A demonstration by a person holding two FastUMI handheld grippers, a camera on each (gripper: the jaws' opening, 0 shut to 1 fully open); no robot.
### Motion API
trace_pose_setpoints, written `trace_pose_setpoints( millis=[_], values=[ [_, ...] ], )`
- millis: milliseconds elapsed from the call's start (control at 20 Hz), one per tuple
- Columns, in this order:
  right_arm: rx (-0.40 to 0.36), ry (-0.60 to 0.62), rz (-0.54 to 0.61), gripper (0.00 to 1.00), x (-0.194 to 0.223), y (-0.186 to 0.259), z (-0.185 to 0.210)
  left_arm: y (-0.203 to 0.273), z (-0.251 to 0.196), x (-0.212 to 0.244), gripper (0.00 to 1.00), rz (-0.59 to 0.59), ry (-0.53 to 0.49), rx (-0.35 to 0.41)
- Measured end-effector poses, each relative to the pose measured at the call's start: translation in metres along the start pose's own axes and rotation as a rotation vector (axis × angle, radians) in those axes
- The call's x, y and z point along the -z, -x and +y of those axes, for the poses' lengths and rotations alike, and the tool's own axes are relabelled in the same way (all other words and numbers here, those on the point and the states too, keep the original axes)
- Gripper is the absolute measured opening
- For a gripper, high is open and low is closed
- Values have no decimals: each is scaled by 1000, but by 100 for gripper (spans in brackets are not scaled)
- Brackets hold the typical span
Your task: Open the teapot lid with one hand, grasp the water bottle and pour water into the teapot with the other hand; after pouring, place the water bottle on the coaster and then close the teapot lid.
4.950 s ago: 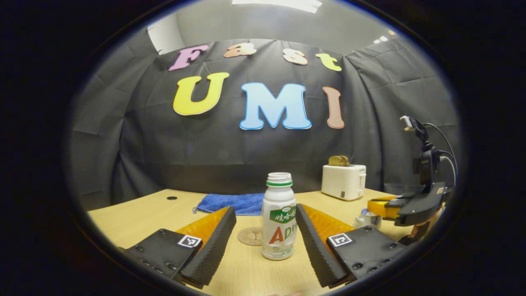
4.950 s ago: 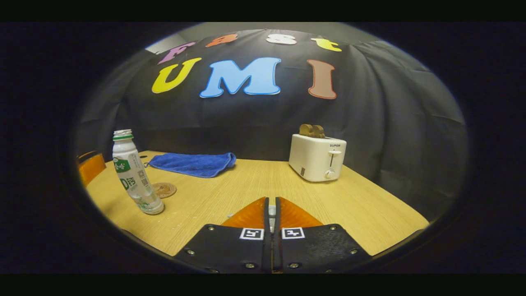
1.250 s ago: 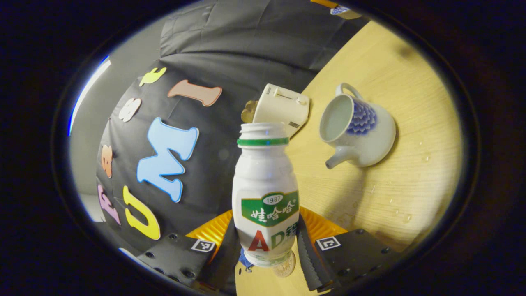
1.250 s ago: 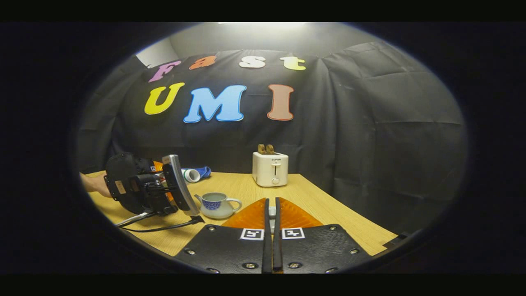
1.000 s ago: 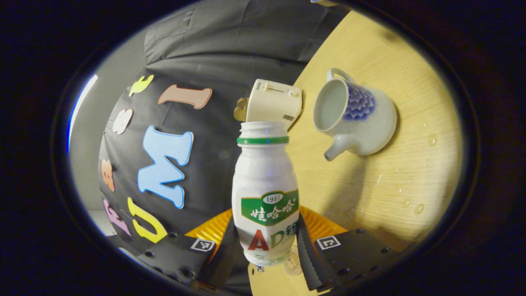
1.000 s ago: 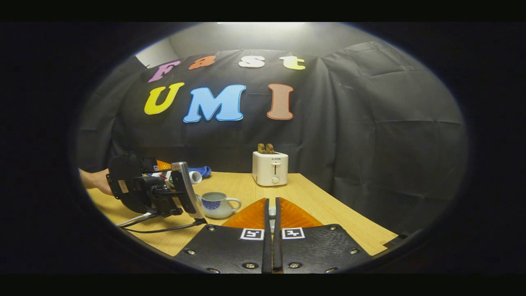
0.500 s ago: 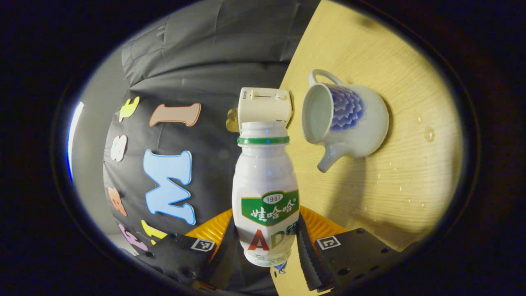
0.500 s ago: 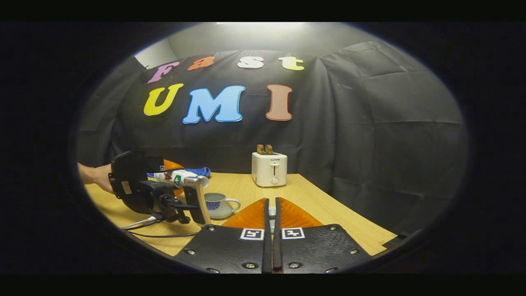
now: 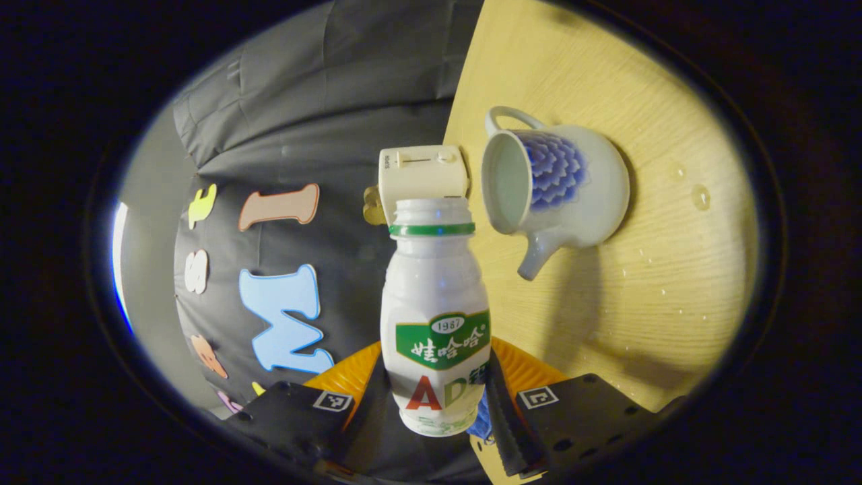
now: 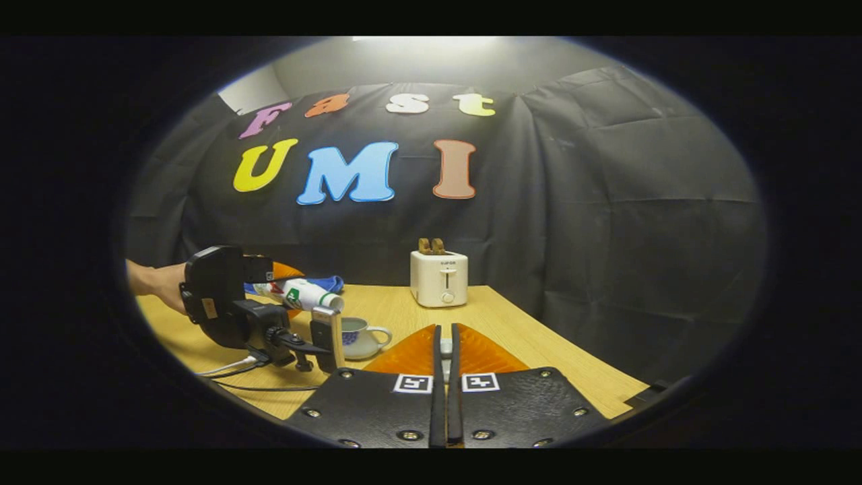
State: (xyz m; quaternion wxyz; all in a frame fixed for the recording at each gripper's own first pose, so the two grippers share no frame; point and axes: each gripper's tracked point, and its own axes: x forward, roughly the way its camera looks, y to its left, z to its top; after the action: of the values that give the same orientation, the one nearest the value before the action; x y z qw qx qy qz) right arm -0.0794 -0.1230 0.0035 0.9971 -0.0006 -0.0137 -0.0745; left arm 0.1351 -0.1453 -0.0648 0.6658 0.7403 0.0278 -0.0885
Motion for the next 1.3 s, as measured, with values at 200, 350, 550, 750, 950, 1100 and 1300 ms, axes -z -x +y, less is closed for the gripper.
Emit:
trace_pose_setpoints(
  millis=[200,350,550,750,950,1100,1300],
  values=[
    [-4,0,1,2,0,0,1,0,5,-4,80,-8,-30,0],
    [-2,2,-5,1,-2,1,1,-2,5,-1,80,4,-86,-1],
    [-3,2,1,1,0,0,0,-1,10,-3,80,-2,-109,-16],
    [-5,3,2,1,-1,0,1,0,14,-2,80,2,-131,-29],
    [-6,4,1,2,-2,1,2,0,17,-3,75,-1,-153,-40],
    [-7,4,1,1,-1,1,2,0,17,-1,80,-1,-160,-44],
    [-10,5,2,1,-1,1,1,2,18,1,75,3,-185,-46]
  ],
)
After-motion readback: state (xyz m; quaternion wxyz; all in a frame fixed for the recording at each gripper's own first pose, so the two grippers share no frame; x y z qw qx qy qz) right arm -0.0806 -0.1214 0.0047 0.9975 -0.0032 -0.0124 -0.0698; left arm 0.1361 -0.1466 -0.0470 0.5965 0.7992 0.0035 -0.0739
